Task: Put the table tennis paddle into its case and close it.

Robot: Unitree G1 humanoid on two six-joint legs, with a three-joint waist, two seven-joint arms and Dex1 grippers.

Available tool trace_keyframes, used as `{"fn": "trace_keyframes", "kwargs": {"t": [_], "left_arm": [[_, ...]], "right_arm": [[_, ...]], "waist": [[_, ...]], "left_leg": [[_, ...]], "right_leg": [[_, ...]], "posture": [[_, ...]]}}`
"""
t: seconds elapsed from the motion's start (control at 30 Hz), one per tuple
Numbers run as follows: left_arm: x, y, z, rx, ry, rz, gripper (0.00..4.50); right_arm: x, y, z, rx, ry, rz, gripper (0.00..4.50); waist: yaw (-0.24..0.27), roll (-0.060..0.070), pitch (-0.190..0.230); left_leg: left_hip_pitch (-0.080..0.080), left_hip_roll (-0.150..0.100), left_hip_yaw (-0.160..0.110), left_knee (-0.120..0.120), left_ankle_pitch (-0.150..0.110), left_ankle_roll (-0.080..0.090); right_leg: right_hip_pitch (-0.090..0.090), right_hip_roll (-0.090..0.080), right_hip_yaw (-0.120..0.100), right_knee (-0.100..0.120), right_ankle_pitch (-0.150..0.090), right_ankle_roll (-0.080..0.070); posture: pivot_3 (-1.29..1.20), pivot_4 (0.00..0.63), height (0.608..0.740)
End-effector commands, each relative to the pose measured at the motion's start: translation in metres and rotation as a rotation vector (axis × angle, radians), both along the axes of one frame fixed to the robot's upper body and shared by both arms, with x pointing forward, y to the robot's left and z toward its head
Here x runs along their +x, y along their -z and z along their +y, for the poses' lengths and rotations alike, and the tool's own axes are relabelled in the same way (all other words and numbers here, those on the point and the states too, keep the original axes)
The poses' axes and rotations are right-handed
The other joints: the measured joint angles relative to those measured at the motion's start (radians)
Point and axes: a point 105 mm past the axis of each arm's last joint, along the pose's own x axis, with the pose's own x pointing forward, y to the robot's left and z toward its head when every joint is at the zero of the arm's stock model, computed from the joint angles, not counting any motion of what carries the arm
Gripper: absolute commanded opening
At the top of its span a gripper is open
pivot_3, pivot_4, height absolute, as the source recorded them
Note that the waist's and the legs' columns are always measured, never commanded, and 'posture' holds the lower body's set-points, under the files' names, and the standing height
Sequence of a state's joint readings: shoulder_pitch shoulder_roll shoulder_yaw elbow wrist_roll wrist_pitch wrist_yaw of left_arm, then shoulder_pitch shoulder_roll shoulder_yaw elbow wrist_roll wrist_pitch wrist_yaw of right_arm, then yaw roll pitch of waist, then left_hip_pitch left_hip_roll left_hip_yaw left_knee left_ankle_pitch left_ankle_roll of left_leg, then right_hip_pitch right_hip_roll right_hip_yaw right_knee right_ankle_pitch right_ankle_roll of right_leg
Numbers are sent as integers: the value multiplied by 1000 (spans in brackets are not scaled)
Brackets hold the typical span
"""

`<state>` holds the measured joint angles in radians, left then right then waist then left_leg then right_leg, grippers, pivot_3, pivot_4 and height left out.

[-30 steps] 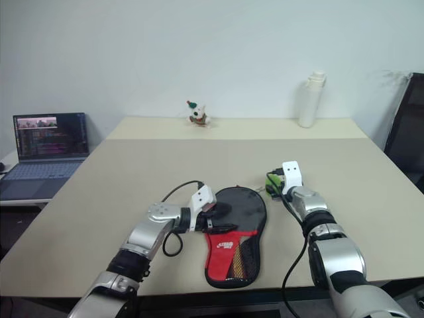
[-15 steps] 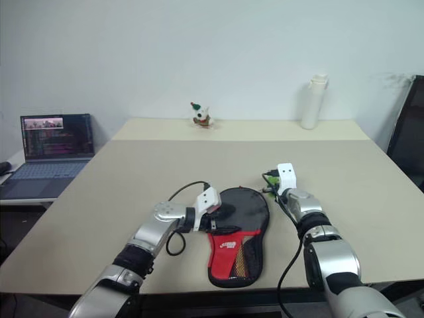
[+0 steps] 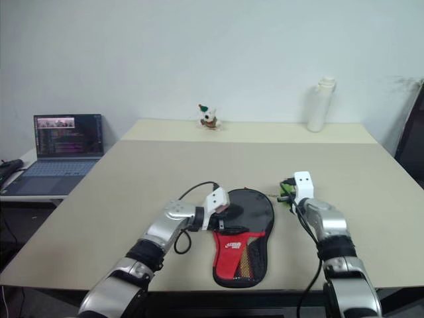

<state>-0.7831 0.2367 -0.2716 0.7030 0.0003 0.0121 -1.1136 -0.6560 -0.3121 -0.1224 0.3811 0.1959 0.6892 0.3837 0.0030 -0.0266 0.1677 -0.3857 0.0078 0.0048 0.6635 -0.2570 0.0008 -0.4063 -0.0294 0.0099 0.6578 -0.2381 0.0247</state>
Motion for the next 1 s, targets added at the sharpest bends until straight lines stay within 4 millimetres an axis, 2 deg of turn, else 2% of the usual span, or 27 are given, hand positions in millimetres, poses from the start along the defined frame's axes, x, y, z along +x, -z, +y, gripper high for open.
{"fn": "trace_keyframes", "kwargs": {"t": [0.03, 0.37, 0.73, 0.87, 1.0], "left_arm": [[-14, 35, -7, 112, 60, 97, 3889], [-20, 53, -13, 177, 105, 123, 3889], [-22, 63, -15, 209, 128, 102, 3889], [-23, 64, -17, 209, 131, 104, 3889], [-24, 65, -20, 209, 134, 107, 3889]], "right_arm": [[-18, -24, -15, 4, 35, -57, 25], [-86, -29, -15, -31, -4, -27, 25], [-150, -22, -7, -8, -190, 115, 25], [-172, -14, 7, 24, -284, 174, 25], [-208, -1, 25, 51, -425, 263, 25]], "waist": [[2, 2, -1], [11, 9, -9], [22, 6, -15], [23, 6, -17], [24, 6, -20]], "left_leg": [[-1, 0, 0, 0, 0, 0], [-6, 0, -3, -1, 0, 0], [-7, 0, -4, 0, 0, 0], [-8, 0, -6, 0, 0, 0], [-10, 0, -10, 0, 0, 0]], "right_leg": [[0, 0, 0, -1, 0, 0], [0, 1, -4, -10, 0, 5], [2, 0, -9, -14, 1, 7], [2, 0, -11, -15, 1, 7], [2, -1, -15, -16, 0, 7]], "posture": [[0, 150, 740], [0, 150, 740], [0, 150, 740], [0, 150, 740], [0, 150, 740]]}}
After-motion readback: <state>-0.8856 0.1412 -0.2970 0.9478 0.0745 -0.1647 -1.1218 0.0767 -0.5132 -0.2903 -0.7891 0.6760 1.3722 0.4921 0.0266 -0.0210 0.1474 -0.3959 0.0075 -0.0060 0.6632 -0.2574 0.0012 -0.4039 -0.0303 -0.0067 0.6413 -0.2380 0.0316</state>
